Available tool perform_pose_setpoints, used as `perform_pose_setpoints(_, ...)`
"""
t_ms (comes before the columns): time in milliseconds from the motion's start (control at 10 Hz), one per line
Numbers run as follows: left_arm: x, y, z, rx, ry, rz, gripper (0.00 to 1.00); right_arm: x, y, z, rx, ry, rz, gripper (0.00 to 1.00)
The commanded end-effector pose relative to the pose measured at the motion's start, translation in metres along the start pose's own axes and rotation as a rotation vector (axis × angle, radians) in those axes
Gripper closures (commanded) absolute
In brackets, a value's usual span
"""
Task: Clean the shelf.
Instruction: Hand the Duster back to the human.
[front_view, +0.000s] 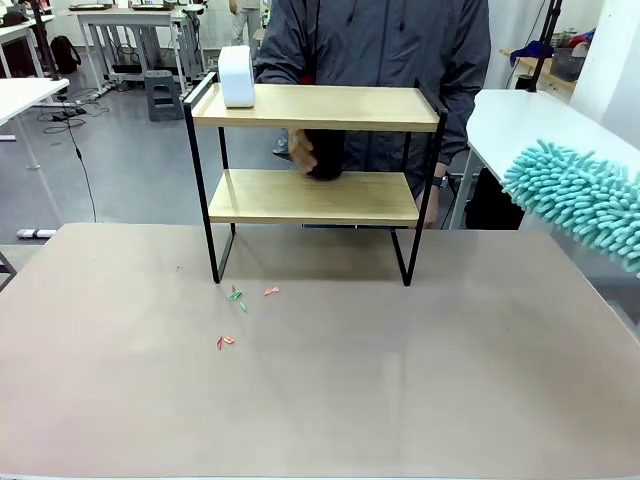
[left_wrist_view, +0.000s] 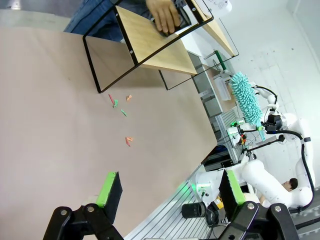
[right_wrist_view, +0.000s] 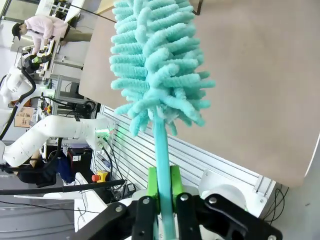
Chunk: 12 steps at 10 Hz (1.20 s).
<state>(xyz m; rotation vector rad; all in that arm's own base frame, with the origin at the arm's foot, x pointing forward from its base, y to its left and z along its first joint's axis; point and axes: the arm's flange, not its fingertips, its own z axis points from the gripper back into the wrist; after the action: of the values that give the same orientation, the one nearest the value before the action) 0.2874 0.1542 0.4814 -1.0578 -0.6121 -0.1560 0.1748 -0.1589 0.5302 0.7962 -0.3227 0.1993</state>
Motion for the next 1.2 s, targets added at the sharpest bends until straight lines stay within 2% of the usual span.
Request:
perform_pose_setpoints(0,0.001,-0.001,-0.001,-0.016,-0.016,-0.015,0.00,0.000,-0.001,0.006,0.000,0.003,0.018,0.88)
perform_pose_setpoints(100,0.001,-0.001,-0.001,-0.016,-0.016,-0.015,0.00,0.000,0.000,0.000,0.000,0.000,0.000,0.88)
perform_pose_setpoints(200,0.000,0.000,0.000,0.000,0.000,0.000,0.00,0.004,0.010,0.008,0.046,-0.009,0.114,0.88)
perform_pose_setpoints(400,0.050,-0.098,-0.040,-0.149,0.198,-0.356,0.00,0.054,0.067,0.053,-0.039,-0.044,0.374,0.88)
perform_pose_setpoints(500,0.062,-0.141,-0.067,-0.187,0.263,-0.456,0.00,0.073,0.104,0.063,-0.072,-0.026,0.498,0.88)
perform_pose_setpoints(700,0.055,-0.204,-0.131,-0.319,0.450,-0.614,0.00,0.086,0.179,0.033,-0.028,0.292,0.839,0.88)
perform_pose_setpoints(900,0.036,-0.240,-0.180,-0.408,0.577,-0.691,0.00,0.082,0.206,-0.014,-0.045,0.545,0.969,0.88)
perform_pose_setpoints(1000,0.024,-0.251,-0.203,-0.471,0.665,-0.675,0.00,0.075,0.208,-0.038,-0.027,0.632,1.005,0.88)
perform_pose_setpoints(1100,0.031,-0.255,-0.176,-0.346,0.556,-0.666,0.00,0.067,0.196,-0.036,-0.091,0.553,0.936,0.88)
